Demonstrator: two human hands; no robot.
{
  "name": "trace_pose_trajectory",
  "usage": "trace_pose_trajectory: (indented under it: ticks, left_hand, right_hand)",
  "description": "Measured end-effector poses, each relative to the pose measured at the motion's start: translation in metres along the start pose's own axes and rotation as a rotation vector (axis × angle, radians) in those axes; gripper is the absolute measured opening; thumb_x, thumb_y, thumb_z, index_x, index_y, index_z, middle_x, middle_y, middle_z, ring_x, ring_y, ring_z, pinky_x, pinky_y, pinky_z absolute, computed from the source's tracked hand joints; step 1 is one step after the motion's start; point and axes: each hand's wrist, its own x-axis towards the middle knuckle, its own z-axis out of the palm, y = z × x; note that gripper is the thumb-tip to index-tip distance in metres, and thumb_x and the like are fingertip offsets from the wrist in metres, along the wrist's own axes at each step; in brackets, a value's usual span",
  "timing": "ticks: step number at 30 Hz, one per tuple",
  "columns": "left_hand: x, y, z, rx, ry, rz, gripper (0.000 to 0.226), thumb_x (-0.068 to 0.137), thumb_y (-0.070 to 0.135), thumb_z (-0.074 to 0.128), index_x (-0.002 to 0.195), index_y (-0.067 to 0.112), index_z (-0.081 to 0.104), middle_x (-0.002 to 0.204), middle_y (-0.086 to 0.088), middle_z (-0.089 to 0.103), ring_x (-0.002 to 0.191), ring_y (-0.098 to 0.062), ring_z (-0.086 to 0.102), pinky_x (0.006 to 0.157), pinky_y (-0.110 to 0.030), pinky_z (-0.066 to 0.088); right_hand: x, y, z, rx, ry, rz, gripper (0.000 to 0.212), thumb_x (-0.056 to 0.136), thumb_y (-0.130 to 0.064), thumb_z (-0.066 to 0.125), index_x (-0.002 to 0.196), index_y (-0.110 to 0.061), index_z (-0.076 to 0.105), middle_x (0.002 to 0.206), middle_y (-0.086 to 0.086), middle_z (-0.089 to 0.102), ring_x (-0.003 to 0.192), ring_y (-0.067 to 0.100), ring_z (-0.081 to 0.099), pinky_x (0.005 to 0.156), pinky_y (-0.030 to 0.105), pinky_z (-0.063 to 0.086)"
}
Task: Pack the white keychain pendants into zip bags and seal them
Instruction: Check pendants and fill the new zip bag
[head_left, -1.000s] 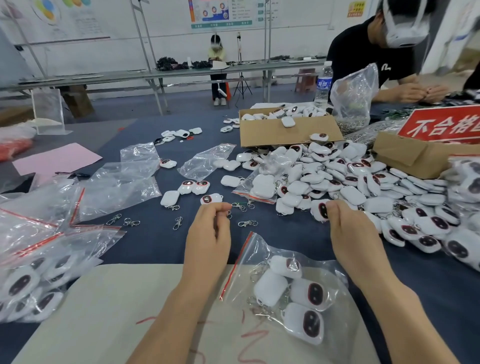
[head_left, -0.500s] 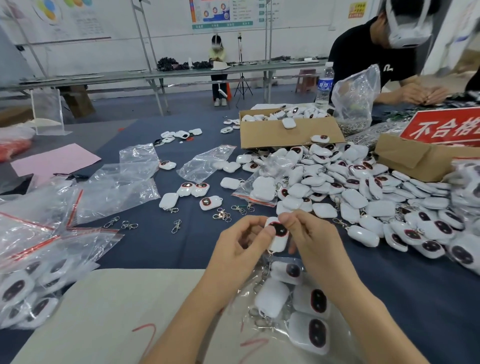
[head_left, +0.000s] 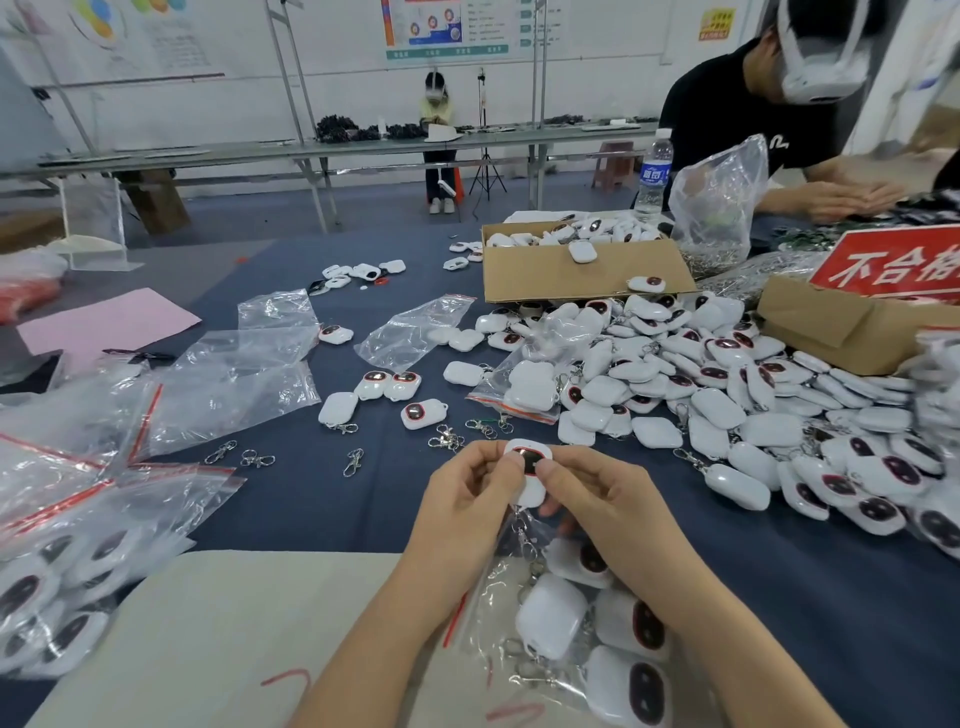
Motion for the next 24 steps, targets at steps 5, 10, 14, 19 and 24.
trace_pose_trajectory:
  ticks: [5,10,14,19,24]
  left_hand:
    - [0.001,0.0,0.0,0.036,-0.023,0.008,0.013,0.101,0.021,0.06,0.101,0.018,0.072,0.096,-0.019,0.071,0.08,-0.017,0.061,0.075,-0.03,0.051]
    - [0.001,-0.002,0.001,0.034,-0.015,0.035,0.013,0.095,0.032,0.064,0.097,0.024,0.074,0.091,-0.011,0.075,0.08,-0.015,0.066,0.076,-0.03,0.055]
    - [0.0,-0.002,0.001,0.036,-0.025,0.069,0.012,0.094,0.031,0.064,0.097,0.026,0.074,0.091,-0.011,0.074,0.081,-0.012,0.067,0.074,-0.023,0.055]
    - [-0.002,-0.001,0.001,0.048,-0.05,0.082,0.01,0.1,0.023,0.064,0.099,0.026,0.073,0.091,-0.005,0.076,0.081,-0.011,0.068,0.073,-0.019,0.054]
    - [-0.002,0.0,0.001,0.055,-0.056,0.091,0.013,0.1,0.02,0.063,0.099,0.028,0.073,0.086,0.003,0.075,0.077,-0.006,0.067,0.069,-0.017,0.052]
  right_hand:
    - [0.0,0.004,-0.001,0.022,0.014,0.022,0.014,0.096,-0.019,0.065,0.097,-0.026,0.076,0.068,-0.004,0.071,0.062,0.004,0.064,0.057,0.016,0.051]
    - [0.0,0.005,-0.003,0.033,0.014,0.041,0.014,0.096,-0.023,0.065,0.093,-0.03,0.078,0.071,-0.001,0.073,0.065,0.006,0.066,0.059,0.015,0.052]
    - [0.004,0.008,-0.005,0.049,0.01,0.092,0.016,0.096,-0.029,0.065,0.089,-0.033,0.078,0.07,0.004,0.071,0.066,0.013,0.067,0.063,0.023,0.056]
    - [0.005,0.012,-0.008,0.073,0.003,0.12,0.015,0.096,-0.032,0.065,0.088,-0.031,0.078,0.07,0.001,0.07,0.066,0.012,0.069,0.063,0.024,0.054]
    - [0.007,0.013,-0.007,0.096,-0.006,0.13,0.016,0.096,-0.032,0.065,0.088,-0.028,0.078,0.072,0.002,0.071,0.069,0.013,0.069,0.064,0.02,0.055]
